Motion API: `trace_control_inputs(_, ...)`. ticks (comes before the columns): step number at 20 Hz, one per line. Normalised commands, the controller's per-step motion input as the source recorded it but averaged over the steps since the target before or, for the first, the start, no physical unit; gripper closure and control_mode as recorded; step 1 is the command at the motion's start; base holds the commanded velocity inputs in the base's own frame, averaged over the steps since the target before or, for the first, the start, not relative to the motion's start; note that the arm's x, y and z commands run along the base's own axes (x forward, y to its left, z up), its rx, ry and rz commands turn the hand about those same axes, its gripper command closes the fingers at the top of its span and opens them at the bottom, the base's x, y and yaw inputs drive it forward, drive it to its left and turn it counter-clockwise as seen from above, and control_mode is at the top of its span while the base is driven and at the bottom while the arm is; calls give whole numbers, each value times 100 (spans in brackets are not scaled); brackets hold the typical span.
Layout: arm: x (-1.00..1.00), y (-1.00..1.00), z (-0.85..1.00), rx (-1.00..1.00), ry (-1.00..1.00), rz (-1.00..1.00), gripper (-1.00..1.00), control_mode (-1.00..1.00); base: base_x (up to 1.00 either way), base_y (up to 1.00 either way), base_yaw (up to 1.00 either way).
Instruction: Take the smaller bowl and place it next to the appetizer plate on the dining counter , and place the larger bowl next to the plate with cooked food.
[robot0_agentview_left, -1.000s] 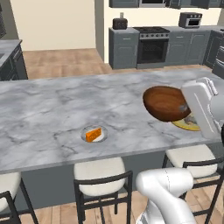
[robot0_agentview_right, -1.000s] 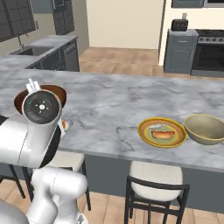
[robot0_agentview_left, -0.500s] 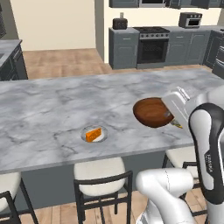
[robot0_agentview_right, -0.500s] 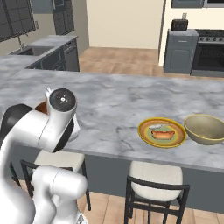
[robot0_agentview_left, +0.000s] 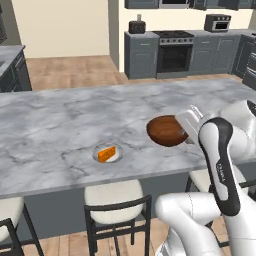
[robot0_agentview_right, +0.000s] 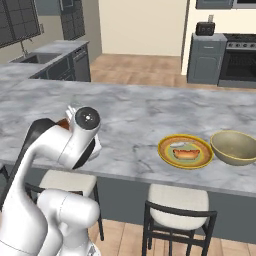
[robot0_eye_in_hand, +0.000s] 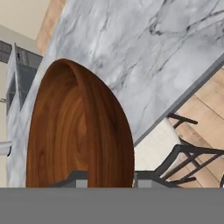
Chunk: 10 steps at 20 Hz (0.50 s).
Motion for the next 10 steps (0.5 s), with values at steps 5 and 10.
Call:
trace_control_inputs(5,56,-2,-54,0,0,0,100,-100,0,0,0)
trace_control_inputs(10,56,0,-52,0,0,0,100,-100,0,0,0)
